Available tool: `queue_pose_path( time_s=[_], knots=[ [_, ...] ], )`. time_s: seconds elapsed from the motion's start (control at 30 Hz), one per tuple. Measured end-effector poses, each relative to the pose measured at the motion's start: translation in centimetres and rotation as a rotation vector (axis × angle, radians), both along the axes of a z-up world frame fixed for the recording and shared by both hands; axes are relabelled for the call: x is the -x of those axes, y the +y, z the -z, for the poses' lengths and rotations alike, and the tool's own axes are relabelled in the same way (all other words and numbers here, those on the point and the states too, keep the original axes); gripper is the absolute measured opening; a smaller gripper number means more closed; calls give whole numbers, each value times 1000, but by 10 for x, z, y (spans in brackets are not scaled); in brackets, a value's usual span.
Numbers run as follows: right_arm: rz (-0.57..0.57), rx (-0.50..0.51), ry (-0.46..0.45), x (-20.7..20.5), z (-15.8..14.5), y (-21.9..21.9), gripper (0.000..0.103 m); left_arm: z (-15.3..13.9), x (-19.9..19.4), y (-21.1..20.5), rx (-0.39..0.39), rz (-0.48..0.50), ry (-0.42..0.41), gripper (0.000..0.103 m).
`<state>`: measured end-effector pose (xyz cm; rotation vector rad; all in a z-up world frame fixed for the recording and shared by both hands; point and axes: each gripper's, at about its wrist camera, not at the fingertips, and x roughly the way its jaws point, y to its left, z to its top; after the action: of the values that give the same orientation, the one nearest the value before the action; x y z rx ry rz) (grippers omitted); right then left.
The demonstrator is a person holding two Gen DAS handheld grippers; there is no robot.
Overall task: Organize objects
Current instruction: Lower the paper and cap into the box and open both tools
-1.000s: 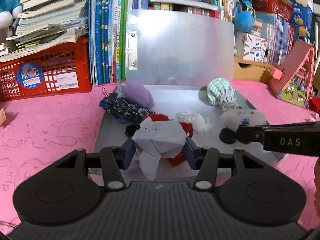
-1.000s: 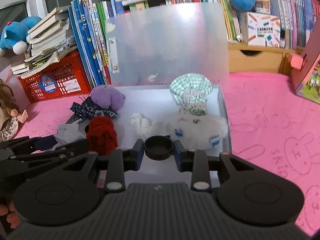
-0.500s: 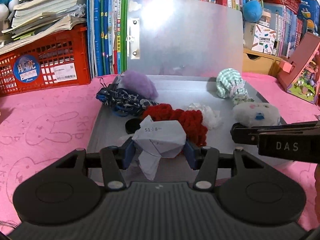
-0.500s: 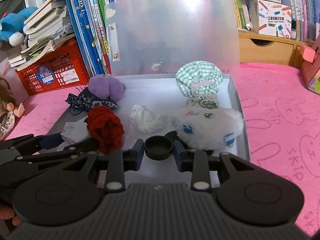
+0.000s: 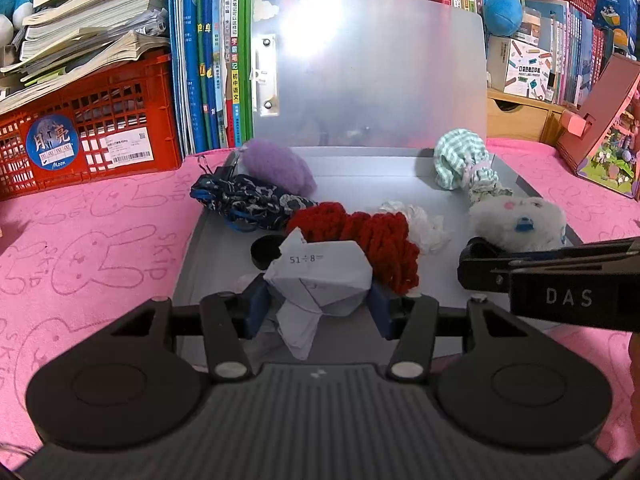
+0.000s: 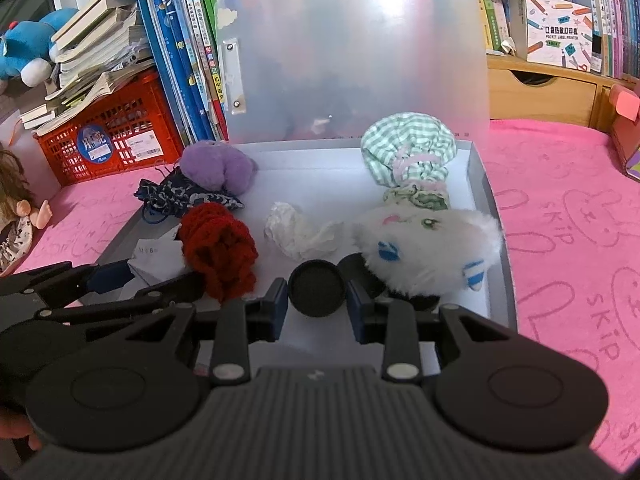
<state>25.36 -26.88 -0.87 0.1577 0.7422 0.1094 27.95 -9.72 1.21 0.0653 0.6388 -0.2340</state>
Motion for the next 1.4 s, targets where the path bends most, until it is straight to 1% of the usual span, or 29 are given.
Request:
queue_pose_path(
  time_s=[0.13, 0.33, 0.57, 0.8, 0.87, 0.93, 1.1, 1.2, 1.4],
  knots=[
    [-1, 3, 7, 0, 2, 0, 37, 0, 1, 0, 3, 9, 2, 58],
    [8, 21, 1, 3, 2, -7, 38, -3, 5, -2, 22, 51, 5, 58],
    [5, 18, 2, 3, 3, -8, 40, 2, 3, -8, -14, 50, -3, 58],
    [-11, 21, -2, 5, 3, -4, 41, 2, 0, -8, -3, 37, 8, 59],
    [-13, 35, -6, 5, 3, -3, 46, 1, 1, -8, -7, 36, 8, 61],
    [-14, 48, -11, 6, 3, -1, 56, 1, 1, -8, -7, 40, 9, 63],
    [-8, 50, -19, 9, 0, -3, 59, -1, 3, -7, -14, 26, 10, 73],
    [-9, 50, -27, 12, -2, -5, 62, -2, 4, -5, -3, 21, 13, 76],
    [-10, 84, -60, 19, -12, -1, 65, -9, 11, -3, -11, 12, 11, 77]
  ],
)
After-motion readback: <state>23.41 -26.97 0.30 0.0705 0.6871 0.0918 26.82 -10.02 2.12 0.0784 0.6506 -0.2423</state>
